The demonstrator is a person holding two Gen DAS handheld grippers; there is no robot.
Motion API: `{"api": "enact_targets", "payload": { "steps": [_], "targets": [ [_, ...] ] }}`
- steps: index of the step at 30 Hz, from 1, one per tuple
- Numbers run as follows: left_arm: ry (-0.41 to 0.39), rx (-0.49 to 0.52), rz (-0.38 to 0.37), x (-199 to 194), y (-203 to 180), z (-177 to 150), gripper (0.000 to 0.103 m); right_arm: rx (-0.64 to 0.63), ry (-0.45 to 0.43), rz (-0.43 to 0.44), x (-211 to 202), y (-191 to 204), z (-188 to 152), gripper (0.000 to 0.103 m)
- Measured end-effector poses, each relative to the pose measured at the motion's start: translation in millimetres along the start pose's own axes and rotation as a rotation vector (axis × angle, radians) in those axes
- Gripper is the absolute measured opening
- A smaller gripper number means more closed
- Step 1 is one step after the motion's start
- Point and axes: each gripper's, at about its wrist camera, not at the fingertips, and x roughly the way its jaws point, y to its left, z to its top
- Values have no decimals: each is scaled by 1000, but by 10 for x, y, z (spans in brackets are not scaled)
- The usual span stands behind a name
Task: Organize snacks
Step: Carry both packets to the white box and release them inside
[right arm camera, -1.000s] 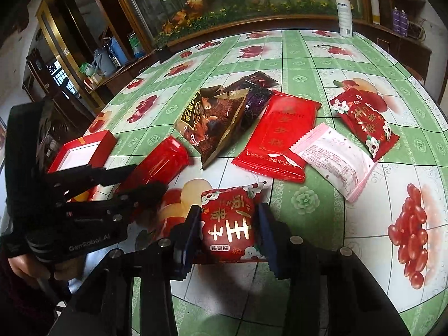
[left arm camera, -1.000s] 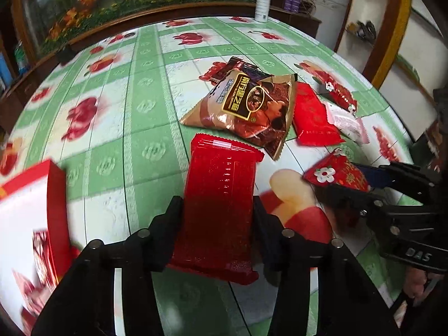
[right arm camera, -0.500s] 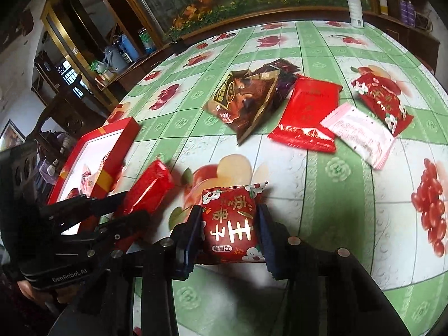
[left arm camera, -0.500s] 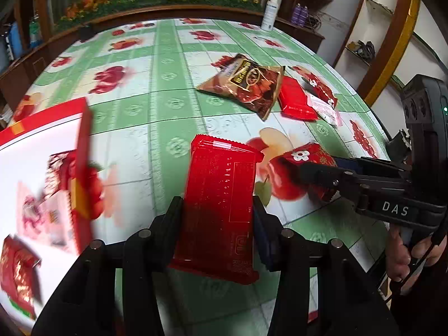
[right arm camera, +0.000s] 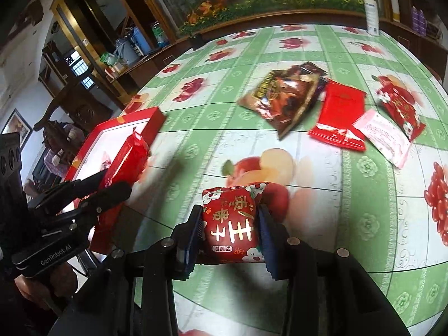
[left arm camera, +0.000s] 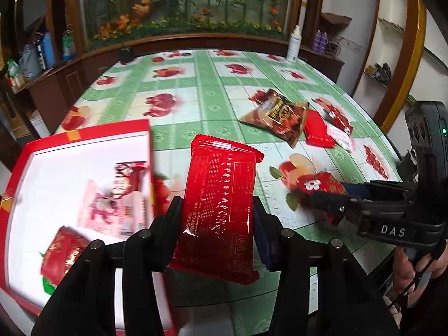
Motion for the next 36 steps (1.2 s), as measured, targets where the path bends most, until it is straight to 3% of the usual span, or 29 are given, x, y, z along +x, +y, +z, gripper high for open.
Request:
{"api": "enact_targets", "payload": {
  "steps": [17, 27, 36],
  "targets": [
    [-62, -151, 159, -249, 786, -146, 45, -158, -20, 46, 120, 922, 300, 39],
    [-44, -227, 241, -251, 1239, -257, 46, -229, -59, 139, 502, 1613, 671, 39],
    [-27, -265, 279, -219, 1424, -306, 46, -254, -108, 223, 788, 2026, 905, 39]
  ]
}}
